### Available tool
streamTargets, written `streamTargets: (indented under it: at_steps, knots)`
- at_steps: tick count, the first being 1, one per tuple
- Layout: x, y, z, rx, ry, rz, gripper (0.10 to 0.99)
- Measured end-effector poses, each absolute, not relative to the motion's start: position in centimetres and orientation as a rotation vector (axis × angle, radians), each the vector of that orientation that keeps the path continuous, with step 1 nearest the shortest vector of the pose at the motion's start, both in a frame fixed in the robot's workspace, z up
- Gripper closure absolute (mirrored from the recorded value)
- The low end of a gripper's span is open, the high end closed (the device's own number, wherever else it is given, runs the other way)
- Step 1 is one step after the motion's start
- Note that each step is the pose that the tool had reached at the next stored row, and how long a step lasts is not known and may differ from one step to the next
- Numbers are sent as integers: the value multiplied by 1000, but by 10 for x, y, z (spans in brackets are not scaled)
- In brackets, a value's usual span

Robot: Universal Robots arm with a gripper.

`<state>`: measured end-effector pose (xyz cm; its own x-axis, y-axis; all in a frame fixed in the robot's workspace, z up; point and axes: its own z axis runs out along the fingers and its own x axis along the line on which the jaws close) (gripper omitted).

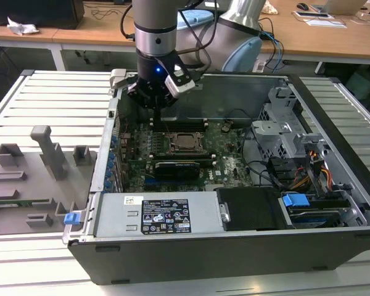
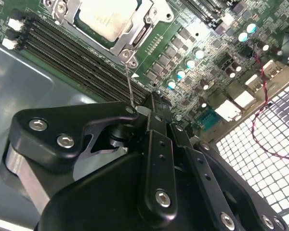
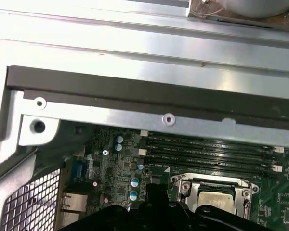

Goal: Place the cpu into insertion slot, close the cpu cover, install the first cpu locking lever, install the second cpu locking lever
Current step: 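Install the first cpu locking lever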

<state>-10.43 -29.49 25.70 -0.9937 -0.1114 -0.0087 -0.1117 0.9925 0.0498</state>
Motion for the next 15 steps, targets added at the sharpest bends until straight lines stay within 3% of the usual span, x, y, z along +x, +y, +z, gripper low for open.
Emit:
streamTargets:
  at_steps: [15]
  knots:
    - [-49,-291,254,-175,3131,80,980]
